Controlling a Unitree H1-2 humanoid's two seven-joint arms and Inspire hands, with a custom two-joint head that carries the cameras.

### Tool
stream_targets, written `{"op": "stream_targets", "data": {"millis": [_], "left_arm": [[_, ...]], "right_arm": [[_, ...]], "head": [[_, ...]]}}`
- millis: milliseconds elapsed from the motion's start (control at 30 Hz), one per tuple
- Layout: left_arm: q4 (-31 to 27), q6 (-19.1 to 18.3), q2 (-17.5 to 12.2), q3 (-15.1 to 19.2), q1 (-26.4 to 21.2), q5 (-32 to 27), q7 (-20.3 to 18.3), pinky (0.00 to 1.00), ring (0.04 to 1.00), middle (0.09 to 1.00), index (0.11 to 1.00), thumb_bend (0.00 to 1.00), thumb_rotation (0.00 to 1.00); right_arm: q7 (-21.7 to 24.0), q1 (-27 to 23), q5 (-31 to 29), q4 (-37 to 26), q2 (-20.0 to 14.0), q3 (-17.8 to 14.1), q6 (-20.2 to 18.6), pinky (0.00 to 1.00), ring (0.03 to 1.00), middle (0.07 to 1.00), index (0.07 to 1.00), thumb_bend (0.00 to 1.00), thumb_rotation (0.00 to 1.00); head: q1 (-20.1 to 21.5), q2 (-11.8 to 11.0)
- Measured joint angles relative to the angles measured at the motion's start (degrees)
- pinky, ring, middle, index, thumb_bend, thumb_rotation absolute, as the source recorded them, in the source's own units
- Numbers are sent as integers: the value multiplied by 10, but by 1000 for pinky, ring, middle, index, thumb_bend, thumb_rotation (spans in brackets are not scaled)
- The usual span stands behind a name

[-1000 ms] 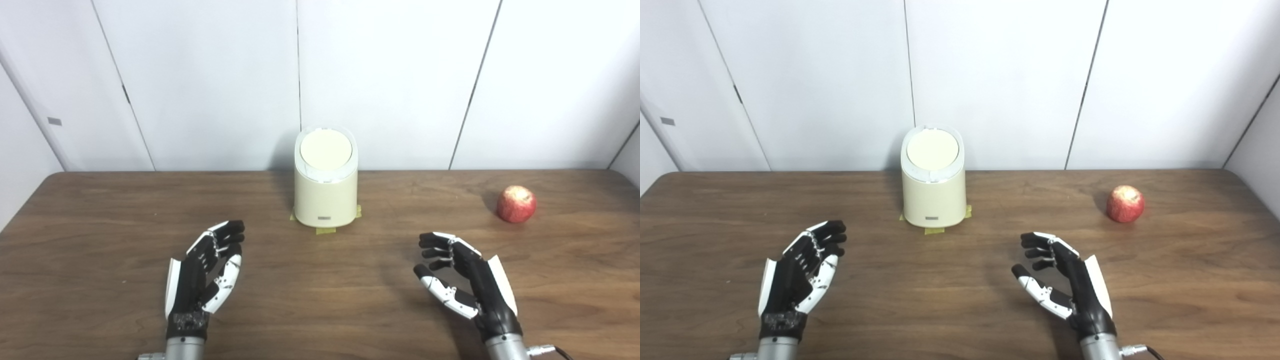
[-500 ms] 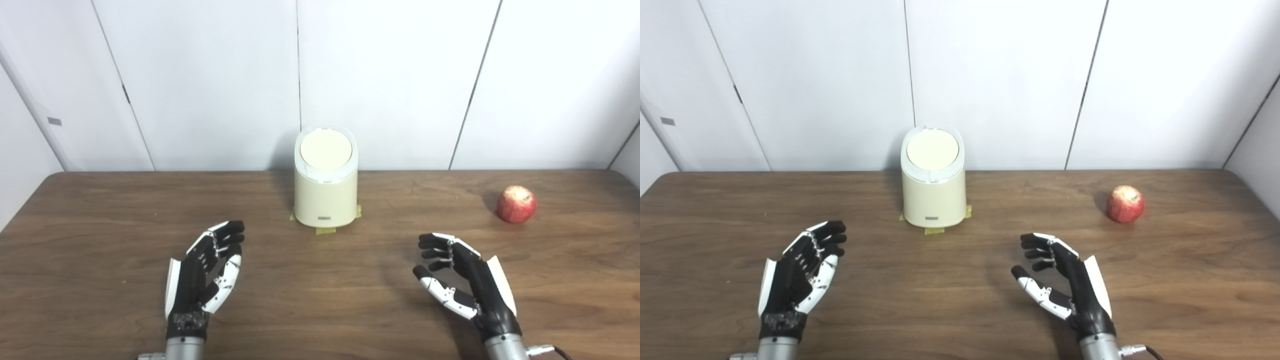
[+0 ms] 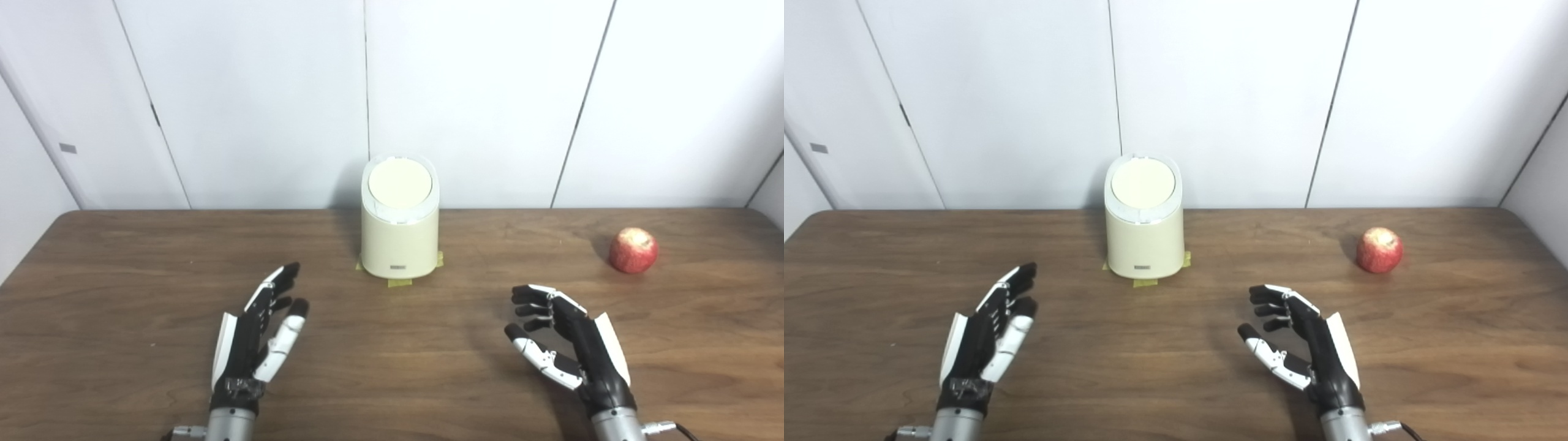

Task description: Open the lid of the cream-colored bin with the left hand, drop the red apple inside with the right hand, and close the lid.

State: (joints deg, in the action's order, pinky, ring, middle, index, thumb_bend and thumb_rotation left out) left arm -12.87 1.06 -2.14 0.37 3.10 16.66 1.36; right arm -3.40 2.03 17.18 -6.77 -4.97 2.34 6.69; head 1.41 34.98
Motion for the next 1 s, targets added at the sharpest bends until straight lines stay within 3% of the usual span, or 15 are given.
{"op": "stream_targets", "data": {"millis": [100, 233, 533, 633, 833, 967, 1000], "left_arm": [[-5, -37, -16, -8, -19, 34, -6, 906, 962, 966, 954, 689, 1000], [-14, -96, -36, -13, -74, 66, -18, 994, 998, 998, 987, 778, 1000], [-14, -218, -55, -41, -226, 117, -50, 931, 1000, 1000, 1000, 810, 916], [-8, -252, -61, -55, -268, 139, -62, 956, 1000, 1000, 1000, 825, 897], [79, -277, -74, -87, -352, 173, -76, 999, 1000, 1000, 1000, 835, 820], [121, -281, -73, -98, -382, 202, -90, 1000, 1000, 1000, 1000, 840, 826], [127, -281, -72, -102, -387, 207, -91, 1000, 1000, 1000, 1000, 829, 853]], "right_arm": [[-1, -3, -2, 5, 0, -1, 2, 565, 665, 696, 690, 272, 374], [-2, -4, -2, 7, 0, -1, 3, 569, 668, 698, 693, 277, 376], [-4, -15, -3, 16, 3, 0, 4, 577, 672, 702, 696, 269, 336], [-5, -17, -3, 19, 3, 0, 5, 580, 671, 703, 696, 272, 329], [-6, -24, -3, 25, 3, 1, 6, 567, 661, 695, 689, 264, 301], [-6, -25, -6, 25, 4, 1, 6, 566, 661, 694, 686, 261, 277], [-6, -25, -6, 26, 4, 1, 6, 571, 667, 699, 688, 266, 319]], "head": [[-4, -4], [-3, -6], [-8, -12], [-9, -11], [-6, -12], [-3, -11], [-3, -11]]}}
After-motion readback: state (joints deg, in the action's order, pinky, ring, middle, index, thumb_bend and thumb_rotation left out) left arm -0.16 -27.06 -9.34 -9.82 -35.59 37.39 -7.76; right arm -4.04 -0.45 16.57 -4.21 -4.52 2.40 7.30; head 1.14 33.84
